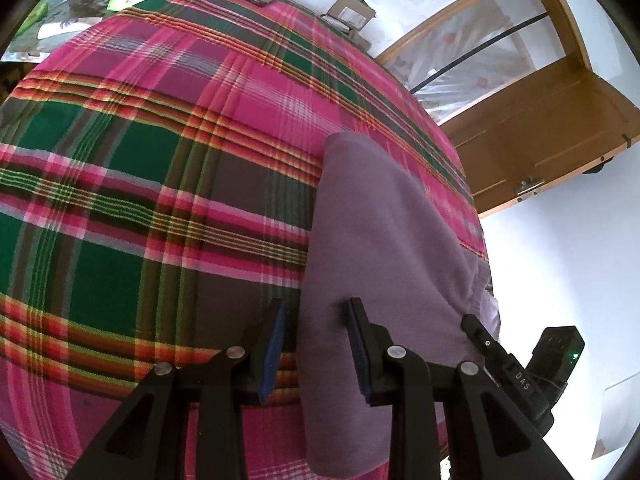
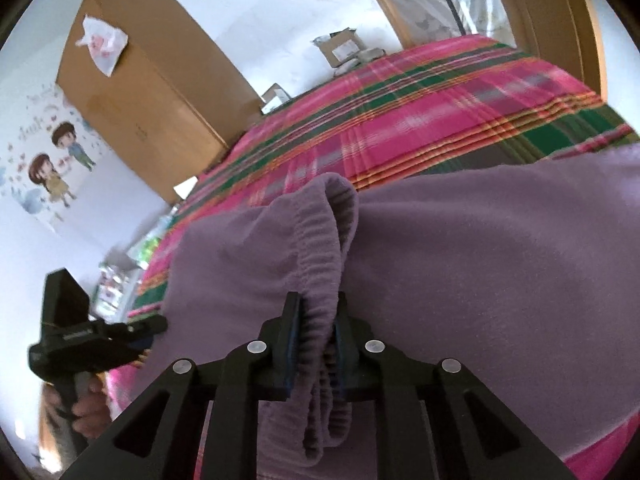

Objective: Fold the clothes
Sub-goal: 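Grasp the bunched waistband with the right gripper and hold it, then open the right gripper and release the waistband onto the fleece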

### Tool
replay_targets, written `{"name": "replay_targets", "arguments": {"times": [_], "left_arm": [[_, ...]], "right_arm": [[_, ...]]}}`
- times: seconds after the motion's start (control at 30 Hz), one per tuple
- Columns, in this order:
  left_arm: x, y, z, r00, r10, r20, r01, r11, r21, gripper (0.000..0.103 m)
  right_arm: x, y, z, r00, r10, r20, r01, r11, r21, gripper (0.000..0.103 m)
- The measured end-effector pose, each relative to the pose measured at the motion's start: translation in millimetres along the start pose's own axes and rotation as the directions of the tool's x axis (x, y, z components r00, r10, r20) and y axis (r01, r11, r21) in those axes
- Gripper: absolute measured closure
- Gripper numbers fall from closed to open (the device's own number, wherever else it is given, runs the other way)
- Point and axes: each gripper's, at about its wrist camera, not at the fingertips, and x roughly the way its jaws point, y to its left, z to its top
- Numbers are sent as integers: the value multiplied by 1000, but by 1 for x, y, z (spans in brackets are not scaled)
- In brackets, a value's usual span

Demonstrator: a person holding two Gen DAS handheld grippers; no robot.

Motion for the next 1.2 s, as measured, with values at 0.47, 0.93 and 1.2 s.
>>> {"name": "replay_targets", "arguments": {"times": [0.47, 0.93, 1.2], "left_arm": [[-4, 3, -3, 1000, -2, -5, 2, 1000, 21, 72], [-7, 8, -4, 1000, -22, -12, 23, 999, 26, 71], [-14, 12, -18, 997, -65, -52, 65, 998, 17, 71]], "right_arm": [[10, 46, 38, 992, -86, 97, 112, 945, -309, 82], [46, 23, 39, 957, -288, 40, 286, 910, -301, 86], [7, 51, 14, 985, -147, 89, 169, 918, -359, 86]]}}
